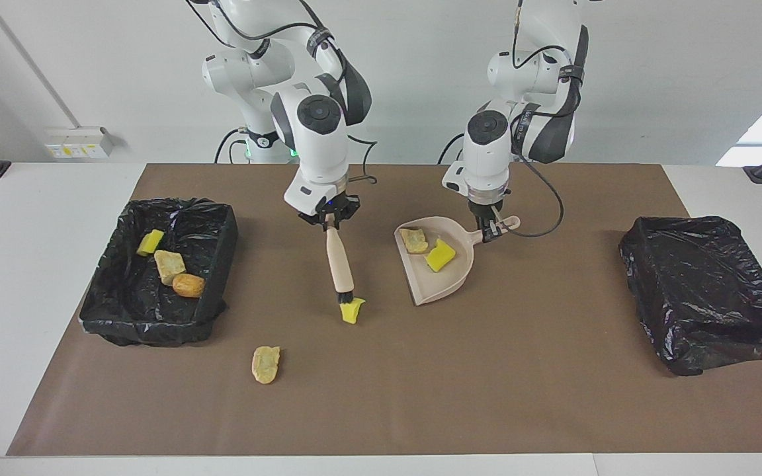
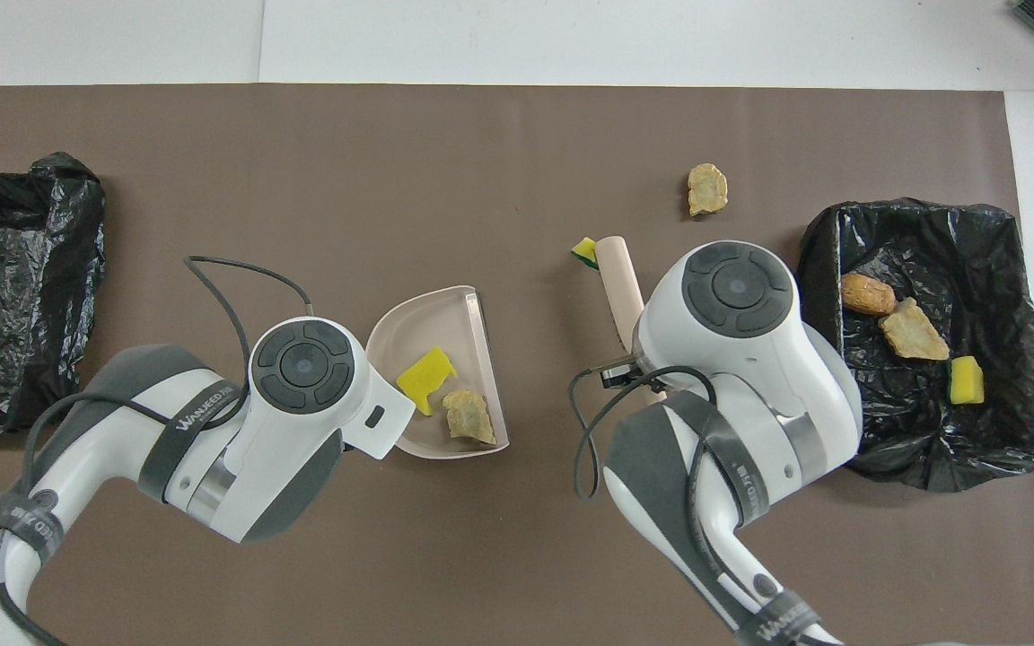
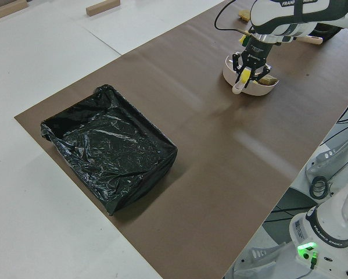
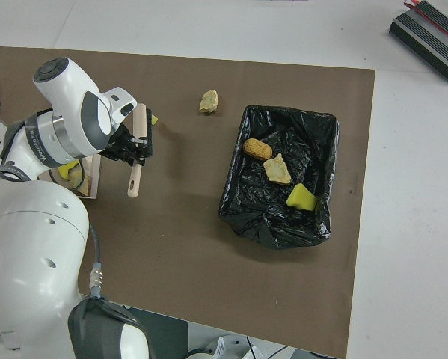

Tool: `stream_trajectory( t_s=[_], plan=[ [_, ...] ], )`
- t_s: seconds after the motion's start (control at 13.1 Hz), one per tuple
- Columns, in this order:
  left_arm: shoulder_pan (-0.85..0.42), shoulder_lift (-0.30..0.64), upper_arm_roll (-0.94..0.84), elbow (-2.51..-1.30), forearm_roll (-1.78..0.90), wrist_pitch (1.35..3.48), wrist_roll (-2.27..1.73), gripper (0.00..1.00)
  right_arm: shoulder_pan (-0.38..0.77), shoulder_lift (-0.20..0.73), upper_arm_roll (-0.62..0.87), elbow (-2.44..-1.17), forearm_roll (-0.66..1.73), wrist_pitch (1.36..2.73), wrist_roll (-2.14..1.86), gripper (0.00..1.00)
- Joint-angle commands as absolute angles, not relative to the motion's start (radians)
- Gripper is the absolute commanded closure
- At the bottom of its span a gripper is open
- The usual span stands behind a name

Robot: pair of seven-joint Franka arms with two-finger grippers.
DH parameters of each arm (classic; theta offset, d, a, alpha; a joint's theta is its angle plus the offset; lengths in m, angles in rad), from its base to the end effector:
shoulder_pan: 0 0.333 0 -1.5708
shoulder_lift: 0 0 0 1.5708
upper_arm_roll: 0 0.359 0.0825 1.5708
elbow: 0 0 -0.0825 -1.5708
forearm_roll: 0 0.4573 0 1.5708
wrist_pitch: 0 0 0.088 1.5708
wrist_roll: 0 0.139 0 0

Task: Sweep and dump trash in bin
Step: 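Sweep the brush with the right gripper toward the far crumbs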

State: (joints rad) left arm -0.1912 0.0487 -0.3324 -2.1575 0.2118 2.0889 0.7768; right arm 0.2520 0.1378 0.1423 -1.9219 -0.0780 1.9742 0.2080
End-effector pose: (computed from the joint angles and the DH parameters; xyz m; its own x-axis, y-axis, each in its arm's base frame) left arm 0.5184 -0.2802 0.3369 0.1530 -0.9689 -0.1947 -0.9882 -0.1511 -0.0245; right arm 0.6031 0.2409 0.3903 0.9740 0.2148 -0.0724 0.2195 -0.9734 0.0658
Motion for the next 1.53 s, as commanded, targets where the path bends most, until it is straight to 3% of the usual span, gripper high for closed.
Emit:
stream_trajectory(
  t_s=[0.0,0.46,0.76,1.07,1.45],
  plan=[
    [-0.184,0.038,-0.333,-2.204,0.221,2.134,0.753,1.0,0.137,0.167,0.153,-1.917,-0.178,2.066,0.111,1.0],
    [-0.184,0.038,-0.333,-2.207,0.221,2.135,0.753,1.0,-0.004,0.34,0.152,-1.81,-0.285,2.219,-0.04,1.0],
    [-0.184,0.038,-0.333,-2.207,0.221,2.137,0.752,1.0,-0.009,0.468,0.137,-1.731,-0.34,2.286,-0.034,1.0],
    [-0.184,0.038,-0.333,-2.207,0.221,2.137,0.749,1.0,0.012,0.525,0.147,-1.7,-0.338,2.284,-0.029,1.0],
    [-0.183,0.038,-0.333,-2.207,0.221,2.137,0.749,1.0,0.127,0.499,0.175,-1.7,-0.256,2.146,-0.006,1.0]
  ],
)
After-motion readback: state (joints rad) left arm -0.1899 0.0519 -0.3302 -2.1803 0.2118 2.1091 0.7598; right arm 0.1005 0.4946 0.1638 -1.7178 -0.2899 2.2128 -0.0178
